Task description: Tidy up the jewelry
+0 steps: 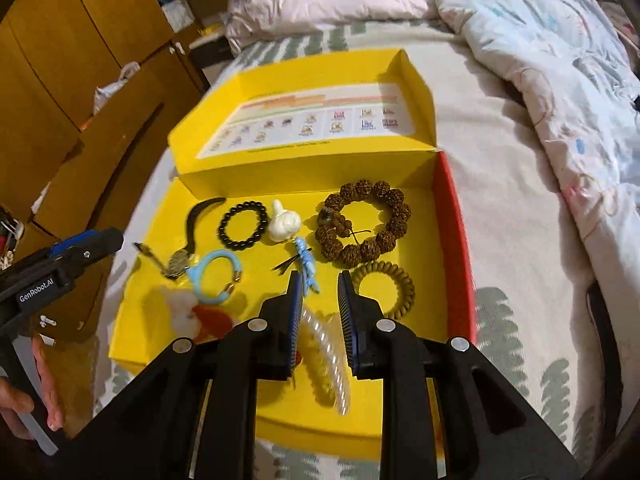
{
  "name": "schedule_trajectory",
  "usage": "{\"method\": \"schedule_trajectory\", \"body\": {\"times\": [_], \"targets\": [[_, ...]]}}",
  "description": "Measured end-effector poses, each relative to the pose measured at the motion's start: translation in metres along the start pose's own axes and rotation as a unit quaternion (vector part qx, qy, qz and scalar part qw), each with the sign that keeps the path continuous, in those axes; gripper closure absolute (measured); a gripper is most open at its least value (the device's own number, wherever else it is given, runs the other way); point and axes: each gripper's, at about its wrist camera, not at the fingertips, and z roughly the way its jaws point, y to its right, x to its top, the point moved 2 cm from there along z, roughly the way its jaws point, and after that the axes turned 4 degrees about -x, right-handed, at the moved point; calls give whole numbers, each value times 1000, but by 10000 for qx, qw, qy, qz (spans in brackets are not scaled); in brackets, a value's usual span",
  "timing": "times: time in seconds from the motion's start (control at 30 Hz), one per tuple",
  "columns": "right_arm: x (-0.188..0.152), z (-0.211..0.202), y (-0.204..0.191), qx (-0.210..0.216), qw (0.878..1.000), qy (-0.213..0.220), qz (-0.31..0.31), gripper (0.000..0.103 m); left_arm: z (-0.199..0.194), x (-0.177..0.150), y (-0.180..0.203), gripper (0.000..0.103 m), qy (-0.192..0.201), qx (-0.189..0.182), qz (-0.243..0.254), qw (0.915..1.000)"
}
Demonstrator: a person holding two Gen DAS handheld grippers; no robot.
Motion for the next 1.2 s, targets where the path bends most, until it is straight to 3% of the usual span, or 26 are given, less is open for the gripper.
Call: {"method": "schedule_trajectory", "body": {"times": [0.3,0.43,0.57,0.83,1.2], "targets": [[-60,-49,1,59,9994,314,162,76,-59,-62,14,37,533,-291,120,9981],[-89,-70,-11,117,9982,561,153,62,-81,-82,24,34,912,-310,192,9952],[-110,-80,-22,82,9977,678,48,57,-100,-104,28,30,1320,-308,142,9907],[-137,-90,-34,-49,9969,778,-133,49,-122,-137,42,23,1917,49,301,9810],[-144,-92,-26,-217,9965,800,-143,49,-130,-150,54,17,2207,498,595,9722]]}}
